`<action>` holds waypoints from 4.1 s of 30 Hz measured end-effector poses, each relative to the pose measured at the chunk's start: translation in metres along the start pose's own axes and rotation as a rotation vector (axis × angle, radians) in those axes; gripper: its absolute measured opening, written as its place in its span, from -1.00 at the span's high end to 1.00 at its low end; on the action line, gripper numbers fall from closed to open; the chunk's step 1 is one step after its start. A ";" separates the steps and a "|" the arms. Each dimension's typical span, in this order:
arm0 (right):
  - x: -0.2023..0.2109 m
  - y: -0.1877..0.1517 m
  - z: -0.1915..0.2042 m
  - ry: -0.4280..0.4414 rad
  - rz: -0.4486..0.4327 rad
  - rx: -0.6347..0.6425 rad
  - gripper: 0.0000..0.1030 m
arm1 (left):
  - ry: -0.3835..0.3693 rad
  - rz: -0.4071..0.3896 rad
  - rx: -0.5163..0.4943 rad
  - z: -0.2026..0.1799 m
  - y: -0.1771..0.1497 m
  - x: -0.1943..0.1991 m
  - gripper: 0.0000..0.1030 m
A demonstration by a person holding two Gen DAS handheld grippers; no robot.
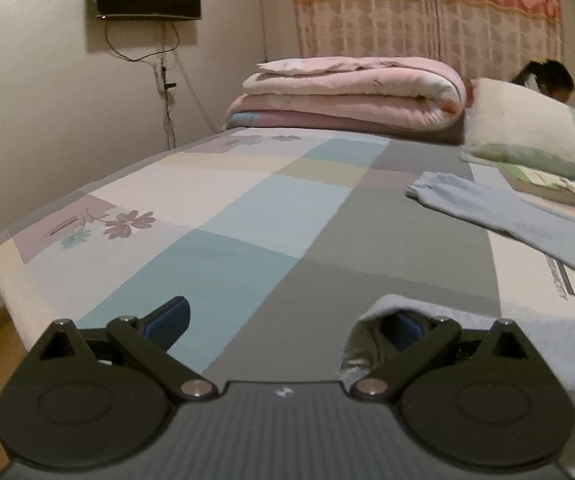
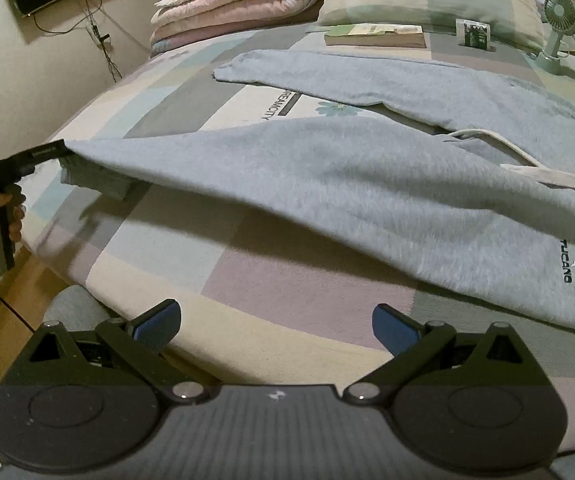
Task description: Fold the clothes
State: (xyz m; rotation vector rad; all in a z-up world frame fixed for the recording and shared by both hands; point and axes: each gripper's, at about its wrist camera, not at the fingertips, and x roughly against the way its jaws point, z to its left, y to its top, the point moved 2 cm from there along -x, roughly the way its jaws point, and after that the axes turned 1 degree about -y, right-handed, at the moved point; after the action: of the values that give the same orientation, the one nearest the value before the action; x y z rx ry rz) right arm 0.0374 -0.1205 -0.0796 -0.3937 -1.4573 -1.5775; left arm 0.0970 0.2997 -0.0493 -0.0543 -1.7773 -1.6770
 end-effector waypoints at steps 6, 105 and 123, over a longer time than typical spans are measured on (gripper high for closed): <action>-0.001 0.001 0.000 -0.014 0.006 -0.004 -1.00 | 0.011 -0.065 0.005 0.002 0.003 0.014 -0.94; -0.046 0.003 0.045 0.038 0.150 0.121 -1.00 | -0.911 0.328 0.493 0.040 0.047 -0.062 -0.97; -0.052 0.003 0.042 0.059 0.163 0.112 -1.00 | -0.720 0.546 0.213 0.000 -0.055 -0.039 -0.97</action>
State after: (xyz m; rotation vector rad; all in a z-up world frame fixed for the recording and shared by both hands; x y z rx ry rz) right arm 0.0527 -0.0608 -0.1066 -0.3869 -1.4244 -1.3608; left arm 0.1013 0.3069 -0.1163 -1.0600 -2.1626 -1.1197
